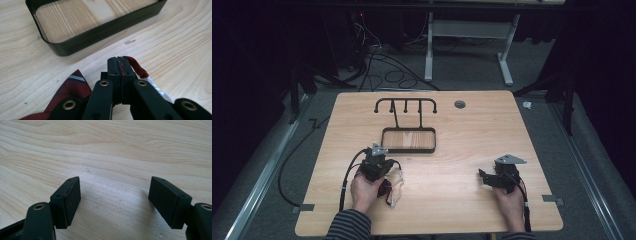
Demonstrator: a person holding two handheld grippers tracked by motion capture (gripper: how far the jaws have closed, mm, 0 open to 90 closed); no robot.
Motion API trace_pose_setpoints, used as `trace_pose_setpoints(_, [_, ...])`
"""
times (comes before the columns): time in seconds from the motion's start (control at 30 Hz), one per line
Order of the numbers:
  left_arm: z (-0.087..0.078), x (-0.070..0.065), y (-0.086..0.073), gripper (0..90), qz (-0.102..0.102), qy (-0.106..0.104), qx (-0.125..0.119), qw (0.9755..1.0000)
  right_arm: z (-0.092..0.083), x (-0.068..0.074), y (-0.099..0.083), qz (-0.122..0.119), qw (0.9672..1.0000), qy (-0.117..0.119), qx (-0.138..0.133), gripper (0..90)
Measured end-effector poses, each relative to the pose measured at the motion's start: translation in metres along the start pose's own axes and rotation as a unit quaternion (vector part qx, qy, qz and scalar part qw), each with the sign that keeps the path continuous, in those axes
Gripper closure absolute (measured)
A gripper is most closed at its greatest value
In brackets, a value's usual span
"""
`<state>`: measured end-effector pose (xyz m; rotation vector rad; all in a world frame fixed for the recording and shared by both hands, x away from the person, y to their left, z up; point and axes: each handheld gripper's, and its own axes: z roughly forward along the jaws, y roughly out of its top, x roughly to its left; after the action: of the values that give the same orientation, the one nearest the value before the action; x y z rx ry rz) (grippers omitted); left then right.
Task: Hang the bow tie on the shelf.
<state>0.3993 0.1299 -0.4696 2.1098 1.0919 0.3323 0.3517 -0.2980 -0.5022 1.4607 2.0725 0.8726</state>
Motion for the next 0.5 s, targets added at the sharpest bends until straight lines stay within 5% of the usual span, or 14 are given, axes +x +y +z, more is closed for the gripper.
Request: trace_pose_setpoints(0.5, [-0.047, -0.006, 0.018, 89.7, 0.001, -0.018, -0.070, 0.9974, 0.000, 0.000, 0.000, -0.001, 1.0000, 0.000, 0.000, 27.0])
